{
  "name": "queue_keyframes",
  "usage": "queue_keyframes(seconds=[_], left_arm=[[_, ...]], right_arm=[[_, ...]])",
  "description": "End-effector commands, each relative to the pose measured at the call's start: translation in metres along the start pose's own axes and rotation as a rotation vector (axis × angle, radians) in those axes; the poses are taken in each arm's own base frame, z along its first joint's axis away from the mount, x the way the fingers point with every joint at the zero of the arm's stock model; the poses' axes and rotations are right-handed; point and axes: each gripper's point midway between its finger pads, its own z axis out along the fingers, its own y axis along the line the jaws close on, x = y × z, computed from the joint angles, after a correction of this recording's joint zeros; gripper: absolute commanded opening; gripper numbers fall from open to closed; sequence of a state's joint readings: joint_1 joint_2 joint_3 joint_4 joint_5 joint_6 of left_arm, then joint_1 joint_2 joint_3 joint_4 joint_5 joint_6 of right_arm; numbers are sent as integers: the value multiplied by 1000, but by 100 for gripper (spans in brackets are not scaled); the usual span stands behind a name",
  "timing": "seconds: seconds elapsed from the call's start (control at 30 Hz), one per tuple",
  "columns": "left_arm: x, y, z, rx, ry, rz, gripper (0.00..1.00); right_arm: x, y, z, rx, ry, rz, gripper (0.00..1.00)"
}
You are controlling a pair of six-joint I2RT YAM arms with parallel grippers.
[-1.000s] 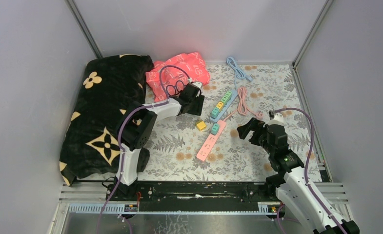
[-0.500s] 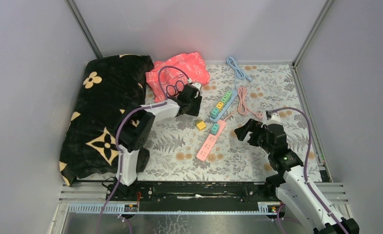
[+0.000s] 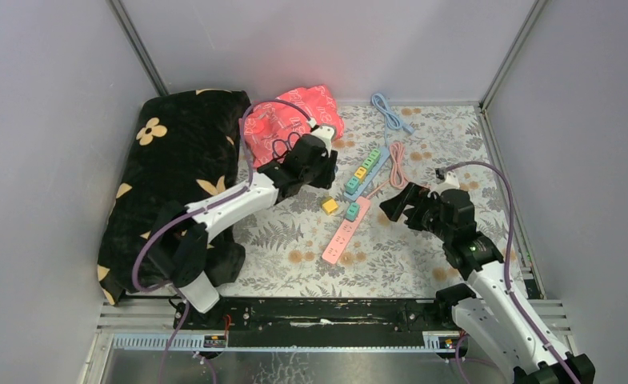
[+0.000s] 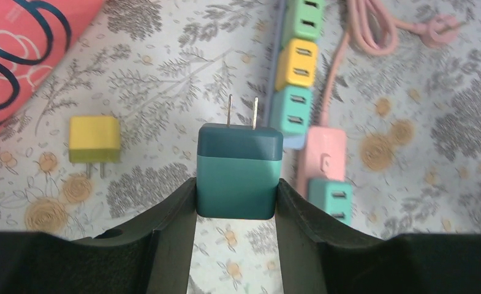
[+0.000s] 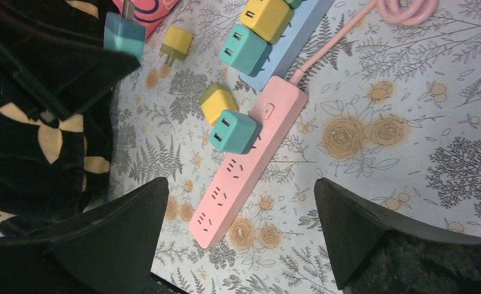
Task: Insert the plug
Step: Pick up the plug from the center of the board, then adjust the plug.
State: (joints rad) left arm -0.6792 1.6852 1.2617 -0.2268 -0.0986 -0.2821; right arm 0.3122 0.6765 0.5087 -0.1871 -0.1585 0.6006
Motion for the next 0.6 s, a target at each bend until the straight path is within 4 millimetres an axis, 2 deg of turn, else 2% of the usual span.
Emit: queue_keyframes(seconds=[0.0, 0.2, 0.37, 0.57], left_arm=[[12, -14, -30, -14, 13, 16, 30], [21, -36, -64, 39, 22, 60, 30], [32, -54, -90, 81, 28, 161, 30], [47, -78, -112, 146, 39, 300, 30]], right_arm=[[-7, 28, -9, -78, 53, 14, 95], [-5, 48, -12, -151, 120, 25, 93], [-3, 59, -8, -192, 165, 62, 91], [-9, 87, -4, -318, 204, 124, 88]])
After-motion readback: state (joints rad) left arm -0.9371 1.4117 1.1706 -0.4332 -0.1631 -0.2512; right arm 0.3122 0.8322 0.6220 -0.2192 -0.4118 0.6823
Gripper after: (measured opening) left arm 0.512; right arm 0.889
